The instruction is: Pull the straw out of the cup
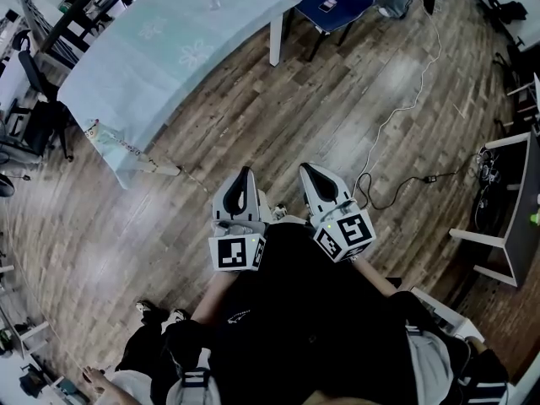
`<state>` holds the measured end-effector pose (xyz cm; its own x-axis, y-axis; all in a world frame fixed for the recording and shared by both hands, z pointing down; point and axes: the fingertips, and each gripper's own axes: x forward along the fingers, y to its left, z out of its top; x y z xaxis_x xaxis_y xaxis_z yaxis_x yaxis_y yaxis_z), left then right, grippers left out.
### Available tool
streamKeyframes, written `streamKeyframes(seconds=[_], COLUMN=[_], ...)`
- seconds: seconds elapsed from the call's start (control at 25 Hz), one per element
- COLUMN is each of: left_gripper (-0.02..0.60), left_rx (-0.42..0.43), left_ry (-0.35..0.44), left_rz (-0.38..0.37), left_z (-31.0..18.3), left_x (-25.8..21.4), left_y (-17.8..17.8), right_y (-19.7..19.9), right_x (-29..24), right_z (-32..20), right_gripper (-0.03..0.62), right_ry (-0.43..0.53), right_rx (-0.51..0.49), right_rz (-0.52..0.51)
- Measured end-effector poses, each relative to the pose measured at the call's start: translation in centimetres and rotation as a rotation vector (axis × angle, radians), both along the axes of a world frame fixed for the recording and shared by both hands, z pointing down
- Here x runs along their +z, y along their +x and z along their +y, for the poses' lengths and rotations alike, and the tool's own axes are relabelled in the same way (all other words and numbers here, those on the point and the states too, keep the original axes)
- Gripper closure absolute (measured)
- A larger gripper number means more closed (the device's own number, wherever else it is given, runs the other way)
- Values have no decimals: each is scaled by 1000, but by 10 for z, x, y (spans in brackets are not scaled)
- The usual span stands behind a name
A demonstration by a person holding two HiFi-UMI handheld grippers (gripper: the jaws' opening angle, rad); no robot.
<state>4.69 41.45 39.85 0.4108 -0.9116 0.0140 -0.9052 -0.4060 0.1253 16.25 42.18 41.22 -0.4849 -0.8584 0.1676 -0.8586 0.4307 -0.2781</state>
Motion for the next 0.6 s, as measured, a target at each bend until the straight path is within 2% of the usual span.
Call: streamKeyframes(seconds=[0.28, 0.6], left_gripper=[565, 565], left_rx=[2, 15], left_ry=[2, 0], left_rz=[3, 21], left_z=[-31, -91], left_x=[2, 9], left_y=[4, 10], right_y=[5, 5], right_x=[3, 11], right_z=[-28, -80], right_gripper=[585, 585], right_ry=[-4, -17], right_rx=[4, 3], right_rz=[7, 29])
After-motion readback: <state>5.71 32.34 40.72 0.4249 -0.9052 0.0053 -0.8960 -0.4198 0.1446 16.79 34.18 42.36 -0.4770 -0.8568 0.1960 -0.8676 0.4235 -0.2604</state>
